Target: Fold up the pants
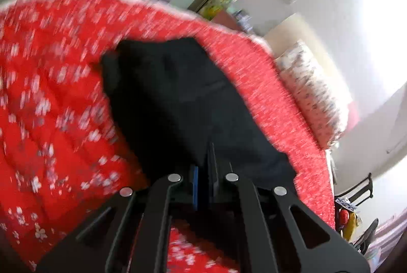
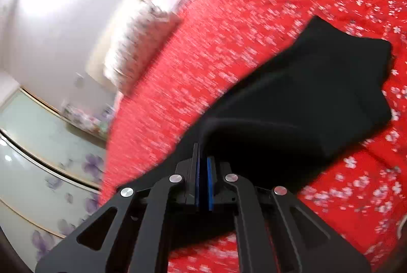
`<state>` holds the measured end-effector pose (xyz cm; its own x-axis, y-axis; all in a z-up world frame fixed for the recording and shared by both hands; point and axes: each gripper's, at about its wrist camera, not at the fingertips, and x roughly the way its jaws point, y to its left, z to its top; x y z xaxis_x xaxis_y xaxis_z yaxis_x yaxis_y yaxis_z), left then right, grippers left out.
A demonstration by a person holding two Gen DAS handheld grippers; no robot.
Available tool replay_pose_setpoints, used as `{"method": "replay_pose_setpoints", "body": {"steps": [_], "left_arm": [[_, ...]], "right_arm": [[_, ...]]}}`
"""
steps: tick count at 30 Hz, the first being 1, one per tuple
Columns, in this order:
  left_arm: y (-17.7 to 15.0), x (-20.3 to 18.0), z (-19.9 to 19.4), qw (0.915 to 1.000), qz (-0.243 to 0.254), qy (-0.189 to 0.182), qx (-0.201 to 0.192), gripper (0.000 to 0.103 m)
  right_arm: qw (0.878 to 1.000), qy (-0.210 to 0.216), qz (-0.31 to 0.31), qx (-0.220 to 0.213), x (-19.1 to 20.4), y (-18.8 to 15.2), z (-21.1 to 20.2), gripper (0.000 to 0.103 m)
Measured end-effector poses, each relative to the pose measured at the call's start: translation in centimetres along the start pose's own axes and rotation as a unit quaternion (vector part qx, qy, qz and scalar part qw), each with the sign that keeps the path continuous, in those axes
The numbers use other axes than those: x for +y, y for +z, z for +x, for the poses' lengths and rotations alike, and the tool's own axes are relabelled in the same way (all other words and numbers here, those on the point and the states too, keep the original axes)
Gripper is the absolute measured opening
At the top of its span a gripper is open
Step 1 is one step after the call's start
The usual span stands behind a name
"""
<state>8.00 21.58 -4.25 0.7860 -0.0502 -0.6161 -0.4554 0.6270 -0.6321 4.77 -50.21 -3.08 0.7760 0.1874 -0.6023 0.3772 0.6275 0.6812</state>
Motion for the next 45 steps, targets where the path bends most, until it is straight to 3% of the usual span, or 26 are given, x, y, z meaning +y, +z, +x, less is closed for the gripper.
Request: {"method": "replay_pose_setpoints", "body": {"steps": [2, 5, 7, 9, 11, 13, 16, 18, 20, 24, 28, 32, 36, 37, 38, 40, 42, 45], "left_arm": [[-0.3, 1.1, 1.0, 0.9997, -0.02, 0.004, 0.015, 0.009], [-0.4, 0.6, 0.2, 0.9998, 0.001, 0.019, -0.001, 0.015], [-0.8, 0.3, -1.2, 0.999, 0.01, 0.034, -0.027, 0.023], [-1.2, 0.4, -2.7, 0.9974, 0.006, 0.051, -0.051, 0.048], [-1.5, 0.2, -4.3, 0.9955, 0.001, 0.053, -0.078, 0.054], [-1.9, -0.9, -6.0, 0.9925, 0.027, 0.047, -0.109, 0.058], [-2.9, -3.3, -7.4, 0.9852, 0.093, 0.035, -0.139, 0.078], [-3.8, -5.2, -7.4, 0.9796, 0.143, 0.015, -0.14, 0.082], [-5.2, -7.2, -7.0, 0.9703, 0.204, -0.002, -0.13, 0.089], [-7.5, -9.9, -5.1, 0.9565, 0.275, -0.015, -0.095, 0.09], [-9.1, -11.2, -3.6, 0.9488, 0.308, -0.02, -0.066, 0.09], [-10.1, -11.7, -3.1, 0.9435, 0.325, -0.021, -0.06, 0.091], [-10.5, -11.4, -3.0, 0.9461, 0.319, -0.022, -0.054, 0.092], [-10.4, -11.4, -3.0, 0.9467, 0.317, -0.021, -0.053, 0.092], [-10.4, -11.3, -2.8, 0.9474, 0.315, -0.021, -0.05, 0.092], [-10.3, -11.2, -2.6, 0.9484, 0.313, -0.021, -0.047, 0.092], [-10.3, -11.2, -2.4, 0.9497, 0.309, -0.021, -0.044, 0.092], [-10.2, -10.9, -2.4, 0.951, 0.306, -0.021, -0.04, 0.092]], "right_arm": [[0.999, -0.037, 0.001, 0.03, -0.8, -0.5, 1.3, 0.004], [0.996, -0.062, -0.001, 0.057, -1.1, -0.8, 1.7, 0.005], [0.995, -0.061, 0.021, 0.081, -1.4, -0.7, 1.1, 0.014], [0.994, -0.042, 0.039, 0.089, -1.6, -0.5, -0.2, 0.037], [0.997, -0.031, 0.036, 0.059, -1.6, -0.2, -2.3, 0.037], [0.999, -0.035, 0.021, -0.012, -1.7, 1.2, -5.3, 0.037], [0.988, -0.082, -0.015, -0.13, -2.4, 3.8, -9.0, 0.037], [0.981, -0.109, -0.021, -0.158, -3.5, 5.2, -9.6, 0.037], [0.984, -0.103, -0.015, -0.144, -5.3, 6.4, -8.9, 0.037], [0.988, -0.119, 0.004, -0.1, -7.7, 7.4, -6.1, 0.037], [0.983, -0.169, -0.031, -0.062, -8.1, 7.6, -3.8, 0.037], [0.979, -0.185, -0.083, -0.017, -7.1, 6.7, -1.9, 0.037], [0.95, -0.249, -0.187, 0.01, -5.2, 4.9, -0.9, 0.035], [0.946, -0.254, -0.201, 0.014, -4.9, 4.7, -0.8, 0.032], [0.944, -0.251, -0.213, 0.018, -4.5, 4.6, -0.8, 0.018], [0.932, -0.263, -0.248, 0.01, -3.6, 4.3, -1.1, 0.013], [0.912, -0.296, -0.284, -0.02, -2.6, 4.1, -1.6, 0.01], [0.864, -0.365, -0.336, -0.09, -1.0, 4.5, -2.2, 0.009]]}}
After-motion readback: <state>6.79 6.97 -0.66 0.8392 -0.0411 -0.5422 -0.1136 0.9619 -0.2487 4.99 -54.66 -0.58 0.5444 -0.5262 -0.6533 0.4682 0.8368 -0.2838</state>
